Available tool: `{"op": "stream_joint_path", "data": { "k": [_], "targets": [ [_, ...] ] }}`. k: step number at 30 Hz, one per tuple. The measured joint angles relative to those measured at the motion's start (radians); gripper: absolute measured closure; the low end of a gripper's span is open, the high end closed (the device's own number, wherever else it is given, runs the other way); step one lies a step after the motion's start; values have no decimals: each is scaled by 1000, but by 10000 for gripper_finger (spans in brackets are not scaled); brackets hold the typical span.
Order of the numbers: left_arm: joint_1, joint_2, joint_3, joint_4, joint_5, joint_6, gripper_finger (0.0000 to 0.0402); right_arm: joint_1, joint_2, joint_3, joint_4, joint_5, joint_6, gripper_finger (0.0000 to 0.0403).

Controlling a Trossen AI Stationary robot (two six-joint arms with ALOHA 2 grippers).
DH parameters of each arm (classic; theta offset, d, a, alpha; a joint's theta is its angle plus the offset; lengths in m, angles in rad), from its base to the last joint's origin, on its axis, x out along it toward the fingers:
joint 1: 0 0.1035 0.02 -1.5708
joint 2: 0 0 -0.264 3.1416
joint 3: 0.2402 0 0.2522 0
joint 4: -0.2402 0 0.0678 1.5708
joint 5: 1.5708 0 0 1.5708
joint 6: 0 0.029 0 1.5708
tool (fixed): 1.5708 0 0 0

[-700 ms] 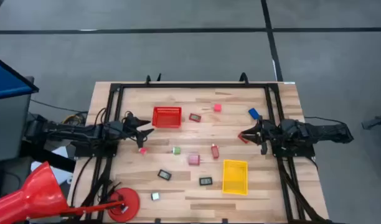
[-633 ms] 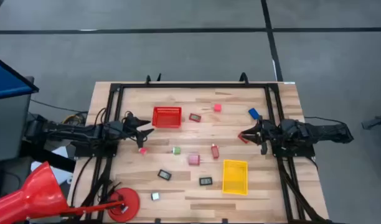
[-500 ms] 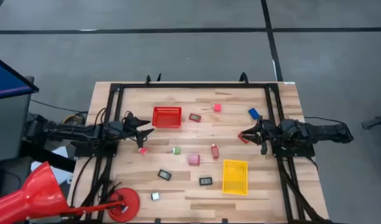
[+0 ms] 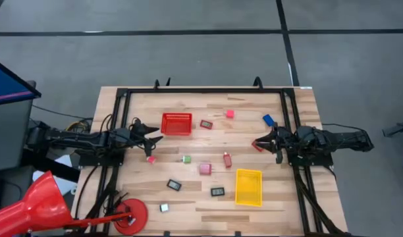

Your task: Pick & Place Office items

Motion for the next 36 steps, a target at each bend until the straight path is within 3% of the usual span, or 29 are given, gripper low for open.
{"op": "stream_joint_path", "data": {
  "k": [20,29,31,36],
  "targets": [
    [0,0,0,2,0,1,180,0,0,0,0,0,0,310],
    [0,0,0,174,-13,17,180,0,0,0,0,0,0,310],
    [0,1,0,249,-8,-61,180,0,0,0,0,0,0,310],
    [0,0,0,387,-54,-586,180,-3,0,0,6,11,-62,310]
  ]
}}
